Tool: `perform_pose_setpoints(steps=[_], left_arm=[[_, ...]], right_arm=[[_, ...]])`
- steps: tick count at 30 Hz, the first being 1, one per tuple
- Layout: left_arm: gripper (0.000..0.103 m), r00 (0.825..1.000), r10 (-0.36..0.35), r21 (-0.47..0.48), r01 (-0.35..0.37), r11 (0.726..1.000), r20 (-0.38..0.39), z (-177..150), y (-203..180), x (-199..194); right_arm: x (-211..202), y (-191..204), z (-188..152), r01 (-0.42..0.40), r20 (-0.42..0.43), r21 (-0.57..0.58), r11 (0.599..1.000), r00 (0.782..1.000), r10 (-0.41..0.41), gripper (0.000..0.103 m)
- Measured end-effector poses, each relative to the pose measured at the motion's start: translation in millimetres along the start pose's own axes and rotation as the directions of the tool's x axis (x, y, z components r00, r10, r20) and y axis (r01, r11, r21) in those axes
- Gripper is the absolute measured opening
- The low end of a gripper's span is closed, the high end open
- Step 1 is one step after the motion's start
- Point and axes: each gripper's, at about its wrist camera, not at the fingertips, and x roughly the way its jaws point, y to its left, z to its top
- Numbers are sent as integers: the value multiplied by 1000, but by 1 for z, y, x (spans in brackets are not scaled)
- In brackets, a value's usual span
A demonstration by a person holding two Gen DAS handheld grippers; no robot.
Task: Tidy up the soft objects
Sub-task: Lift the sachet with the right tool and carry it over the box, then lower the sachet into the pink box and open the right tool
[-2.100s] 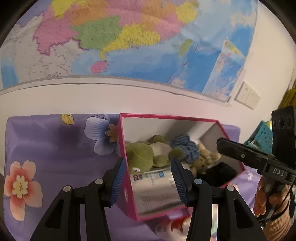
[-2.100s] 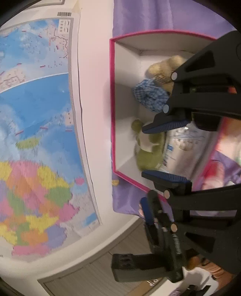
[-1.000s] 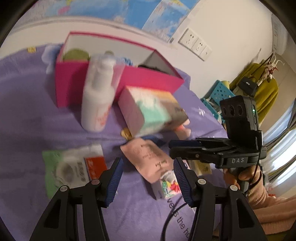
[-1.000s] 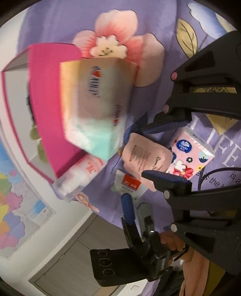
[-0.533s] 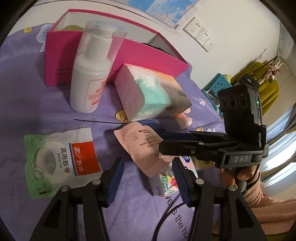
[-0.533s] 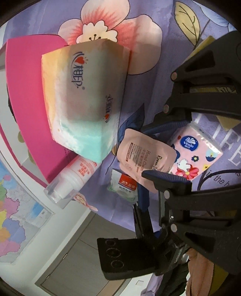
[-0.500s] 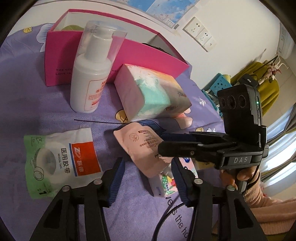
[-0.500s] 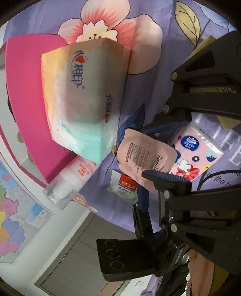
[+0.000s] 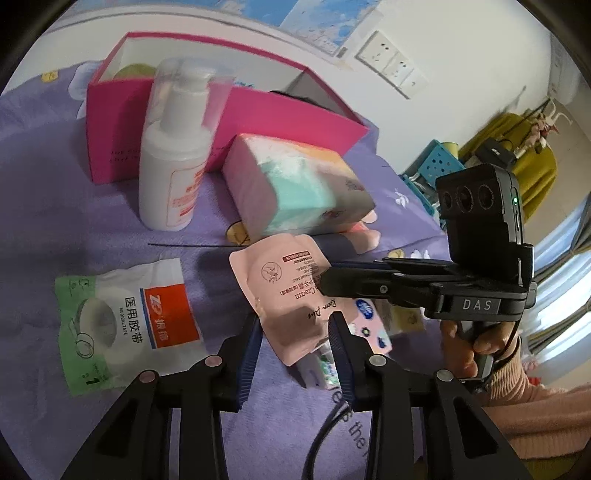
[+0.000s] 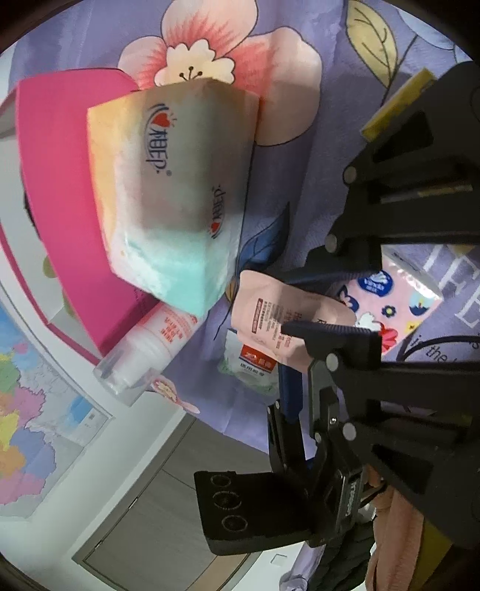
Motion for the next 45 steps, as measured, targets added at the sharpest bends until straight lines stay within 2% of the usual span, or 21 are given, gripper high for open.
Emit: perform_pose_setpoints(steps=[11, 15, 20, 27, 35, 45], left_arm=[[36, 994, -9, 101, -1, 995, 106, 21, -34, -35], [36, 991, -11, 137, -7, 991, 131, 38, -44, -41], [36, 987, 22, 172, -49, 984, 159, 67, -53, -42], [36, 983, 45, 162, -75, 984, 179, 112, -52, -39], [36, 974, 120, 142, -149, 979, 195, 160, -44, -31], [36, 963, 235, 79, -246, 966, 129, 199, -10, 1]], right_arm=[[-38, 31, 9, 21, 118, -81, 996, 993, -11, 18], [-53, 36, 19, 37, 166, -106, 994, 986, -19, 18], [-69, 39, 39, 70, 219, -126, 990, 975, -41, 17], [-85, 34, 79, 90, 289, -134, 987, 956, -48, 16], [-79, 21, 126, 85, 339, -102, 991, 940, -46, 16], [-44, -5, 168, 106, 320, -37, 994, 943, -88, 16]])
